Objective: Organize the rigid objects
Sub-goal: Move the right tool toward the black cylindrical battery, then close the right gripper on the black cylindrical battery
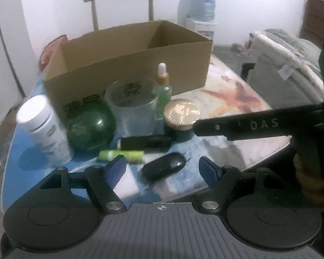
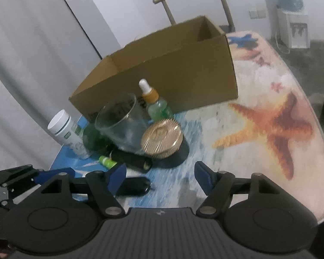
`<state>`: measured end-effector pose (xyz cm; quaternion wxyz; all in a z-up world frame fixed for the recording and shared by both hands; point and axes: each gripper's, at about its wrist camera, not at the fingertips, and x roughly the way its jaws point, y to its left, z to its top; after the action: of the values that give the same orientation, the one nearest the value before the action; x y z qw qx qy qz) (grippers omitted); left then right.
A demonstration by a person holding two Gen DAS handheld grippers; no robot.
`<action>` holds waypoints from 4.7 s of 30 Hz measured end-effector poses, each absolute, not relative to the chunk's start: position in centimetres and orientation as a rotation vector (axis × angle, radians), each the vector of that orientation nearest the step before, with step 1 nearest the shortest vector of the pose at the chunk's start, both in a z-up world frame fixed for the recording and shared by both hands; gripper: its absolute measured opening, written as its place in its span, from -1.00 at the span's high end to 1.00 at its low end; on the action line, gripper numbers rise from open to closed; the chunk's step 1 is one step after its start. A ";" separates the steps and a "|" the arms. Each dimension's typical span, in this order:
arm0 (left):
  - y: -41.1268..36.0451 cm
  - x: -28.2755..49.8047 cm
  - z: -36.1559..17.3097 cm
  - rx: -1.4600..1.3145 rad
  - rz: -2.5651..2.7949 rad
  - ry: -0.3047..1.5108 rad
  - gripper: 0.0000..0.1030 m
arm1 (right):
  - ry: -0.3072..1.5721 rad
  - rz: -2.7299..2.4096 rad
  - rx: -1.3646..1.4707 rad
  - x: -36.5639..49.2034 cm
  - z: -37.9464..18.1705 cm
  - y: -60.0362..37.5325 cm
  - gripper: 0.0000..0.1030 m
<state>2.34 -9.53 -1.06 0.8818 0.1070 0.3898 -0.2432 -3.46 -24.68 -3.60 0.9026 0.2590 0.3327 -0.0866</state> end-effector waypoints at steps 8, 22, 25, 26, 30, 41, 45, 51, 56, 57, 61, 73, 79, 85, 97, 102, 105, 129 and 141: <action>-13.3 5.1 -2.4 0.253 -0.570 0.830 -0.33 | 0.660 -0.150 0.530 -1.4 -3.3 -27.3 -0.17; -16.4 6.4 -3.8 0.208 -0.566 0.877 -0.34 | 0.745 -0.053 0.585 0.2 -5.6 -30.1 0.07; -17.2 6.6 -3.8 0.193 -0.592 0.876 -0.34 | 0.742 -0.061 0.588 0.0 -5.7 -30.8 0.07; -17.5 6.7 -3.8 0.190 -0.603 0.874 -0.34 | 0.741 -0.066 0.591 -0.1 -5.7 -31.1 0.08; -19.0 6.9 -3.6 0.181 -0.642 0.842 -0.32 | 0.725 -0.108 0.587 -0.5 -5.6 -32.2 0.08; -13.5 3.3 -1.4 0.237 -0.523 0.826 -0.36 | 0.637 -0.207 0.576 -4.5 -2.5 -32.4 0.08; -11.7 3.6 -2.1 0.204 -0.491 0.871 -0.34 | 0.687 -0.082 0.570 -3.2 -3.1 -29.0 0.08; -11.2 3.8 -2.7 0.186 -0.498 0.898 -0.24 | 0.796 0.002 0.520 0.6 -5.0 -26.4 0.14; -11.2 3.9 -3.4 0.187 -0.512 0.947 -0.24 | 0.864 0.008 0.603 0.7 -6.3 -27.0 0.14; -11.1 3.8 -3.6 0.193 -0.511 0.953 -0.24 | 0.871 0.011 0.623 0.4 -6.6 -27.0 0.15; -11.8 3.7 -4.2 0.259 -0.488 0.959 -0.27 | 0.874 0.030 0.683 0.0 -7.4 -26.8 0.20; -13.3 3.8 -4.7 0.377 -0.424 0.959 -0.01 | 0.858 0.064 0.680 0.4 -7.9 -27.4 0.48; -13.5 3.6 -4.2 0.349 -0.422 0.957 0.08 | 0.841 0.053 0.697 -0.3 -7.9 -27.9 0.48; -14.3 2.7 -3.8 0.330 -0.480 0.944 0.09 | 0.836 0.014 0.682 -0.7 -7.6 -28.1 0.48; -12.7 3.1 -3.6 0.314 -0.437 0.919 0.06 | 0.803 0.008 0.613 -0.1 -6.1 -27.1 0.47; -12.3 3.4 -3.6 0.291 -0.448 0.913 0.05 | 0.792 0.035 0.436 1.9 -4.7 -25.1 0.45; -12.1 3.8 -3.9 0.276 -0.466 0.914 0.05 | 0.803 0.065 0.337 3.3 -4.2 -24.1 0.44; -9.0 5.7 -3.8 0.013 -0.537 0.944 -0.06 | 1.028 0.237 0.454 7.5 -5.0 -24.9 0.64; -6.8 6.8 -4.2 -0.083 -0.470 1.023 0.09 | 1.082 0.297 0.786 8.4 -7.4 -27.2 0.62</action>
<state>6.80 -6.80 -4.24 0.8450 -0.0392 0.4846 -0.2225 8.44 -27.20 -7.40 0.7744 0.3630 0.4998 0.1370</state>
